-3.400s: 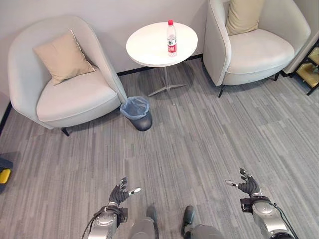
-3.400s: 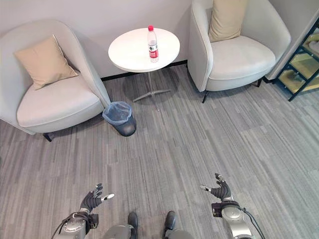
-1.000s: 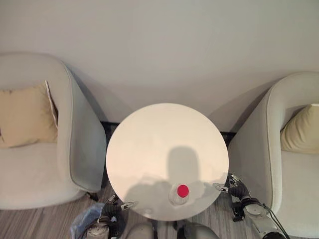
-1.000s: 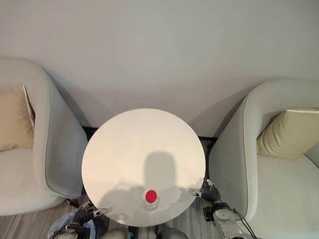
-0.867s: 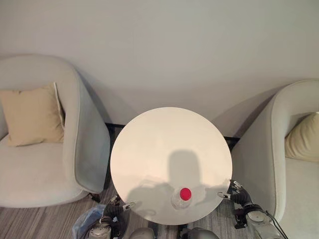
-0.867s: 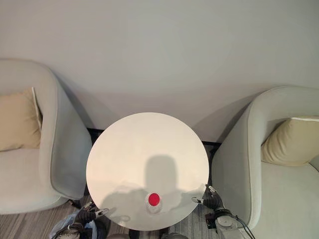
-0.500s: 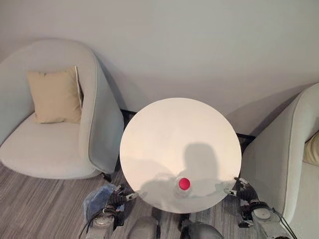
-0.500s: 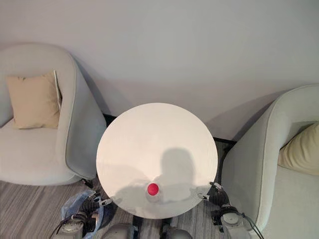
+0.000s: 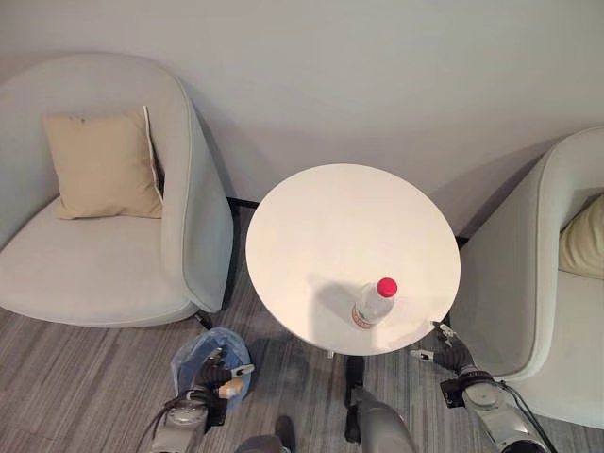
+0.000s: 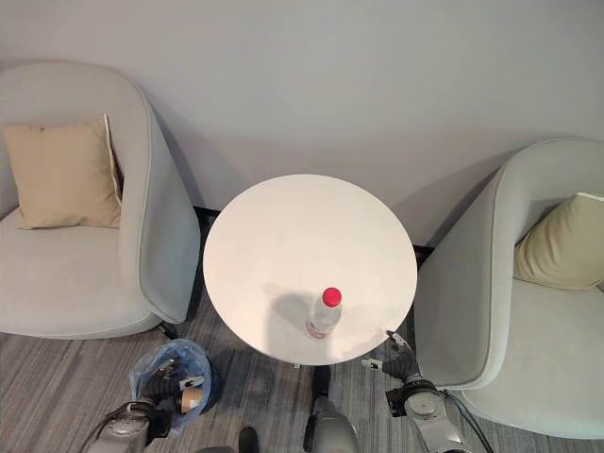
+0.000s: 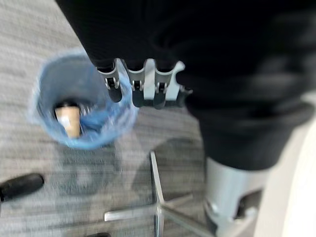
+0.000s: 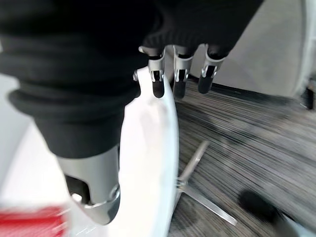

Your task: Gather garbage on tea table into small bin, then transfer packed bag to large trash can.

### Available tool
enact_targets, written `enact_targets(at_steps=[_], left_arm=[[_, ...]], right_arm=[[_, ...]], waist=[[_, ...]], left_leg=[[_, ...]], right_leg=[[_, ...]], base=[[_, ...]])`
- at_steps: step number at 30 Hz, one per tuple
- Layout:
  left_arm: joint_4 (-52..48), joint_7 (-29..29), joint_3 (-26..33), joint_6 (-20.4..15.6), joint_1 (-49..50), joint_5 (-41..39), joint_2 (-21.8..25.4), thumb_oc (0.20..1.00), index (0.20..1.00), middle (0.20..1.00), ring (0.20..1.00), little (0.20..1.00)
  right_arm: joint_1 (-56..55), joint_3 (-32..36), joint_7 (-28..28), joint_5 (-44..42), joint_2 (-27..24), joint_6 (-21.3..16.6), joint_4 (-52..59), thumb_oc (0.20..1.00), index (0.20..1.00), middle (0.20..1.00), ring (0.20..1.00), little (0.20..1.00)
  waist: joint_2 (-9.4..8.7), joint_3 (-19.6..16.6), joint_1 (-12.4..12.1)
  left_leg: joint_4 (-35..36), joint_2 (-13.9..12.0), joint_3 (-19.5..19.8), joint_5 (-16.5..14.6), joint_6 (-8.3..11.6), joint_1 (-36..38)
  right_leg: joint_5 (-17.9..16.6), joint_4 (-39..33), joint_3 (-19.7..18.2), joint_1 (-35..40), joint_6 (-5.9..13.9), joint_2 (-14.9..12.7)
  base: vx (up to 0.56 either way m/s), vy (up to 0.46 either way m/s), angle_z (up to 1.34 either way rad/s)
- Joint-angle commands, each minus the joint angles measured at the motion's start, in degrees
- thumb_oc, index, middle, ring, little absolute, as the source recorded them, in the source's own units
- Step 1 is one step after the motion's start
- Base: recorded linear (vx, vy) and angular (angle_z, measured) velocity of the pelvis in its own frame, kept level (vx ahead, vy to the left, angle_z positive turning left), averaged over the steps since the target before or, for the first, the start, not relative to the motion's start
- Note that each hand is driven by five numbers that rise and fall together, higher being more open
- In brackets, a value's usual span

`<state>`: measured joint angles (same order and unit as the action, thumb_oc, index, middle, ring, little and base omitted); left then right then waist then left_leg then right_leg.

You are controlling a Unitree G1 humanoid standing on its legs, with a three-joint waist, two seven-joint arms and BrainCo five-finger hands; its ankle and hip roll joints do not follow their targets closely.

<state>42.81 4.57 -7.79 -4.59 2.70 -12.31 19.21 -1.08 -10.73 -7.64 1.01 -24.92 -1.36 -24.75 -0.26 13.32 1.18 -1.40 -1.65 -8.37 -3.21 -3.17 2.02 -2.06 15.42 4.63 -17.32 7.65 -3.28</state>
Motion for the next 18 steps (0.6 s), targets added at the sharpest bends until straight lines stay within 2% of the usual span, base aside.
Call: enact_targets(at_steps=[1,11,18], left_arm=[[0.1,0.5,1.0,-1.8,-0.3,2.0,0.2,1.000,1.000,1.000,1.000,1.000],[1.2,-0.1,1.8,-1.7,2.9,2.4,-1.5,1.000,1.000,1.000,1.000,1.000],[2.1,-0.3,1.0,-1.7,4.1,2.7,-2.1,1.000,1.000,1.000,1.000,1.000]], right_arm=[[2.2,0.3,-0.2,5.8,-2.4,-3.7,4.8,1.000,1.000,1.000,1.000,1.000],[2.2,-3.1,2.1,11.5,-5.7,-4.7,12.2,1.000,1.000,1.000,1.000,1.000],[4.5,-6.6,2.6,11.1,-4.5,-4.8,11.0,1.000,1.000,1.000,1.000,1.000]], waist=[[-1.86,-2.6,-1.5],[-1.02,-4.9,-2.5],[-0.49,-5.4,-3.6]], left_leg=[[2.0,3.1,4.5,-0.9,3.77,-2.2],[4.0,2.4,5.7,0.0,4.48,0.5],[4.9,2.2,7.3,0.7,5.09,1.8]], right_leg=[[7.0,-9.2,0.0,13.3,-1.35,-0.9],[6.5,-16.3,1.3,19.1,-2.26,0.2],[7.3,-17.6,3.3,21.5,-2.81,0.4]], base=[[0.03,-0.080,-0.10],[0.03,-0.045,0.07],[0.04,-0.030,0.18]])
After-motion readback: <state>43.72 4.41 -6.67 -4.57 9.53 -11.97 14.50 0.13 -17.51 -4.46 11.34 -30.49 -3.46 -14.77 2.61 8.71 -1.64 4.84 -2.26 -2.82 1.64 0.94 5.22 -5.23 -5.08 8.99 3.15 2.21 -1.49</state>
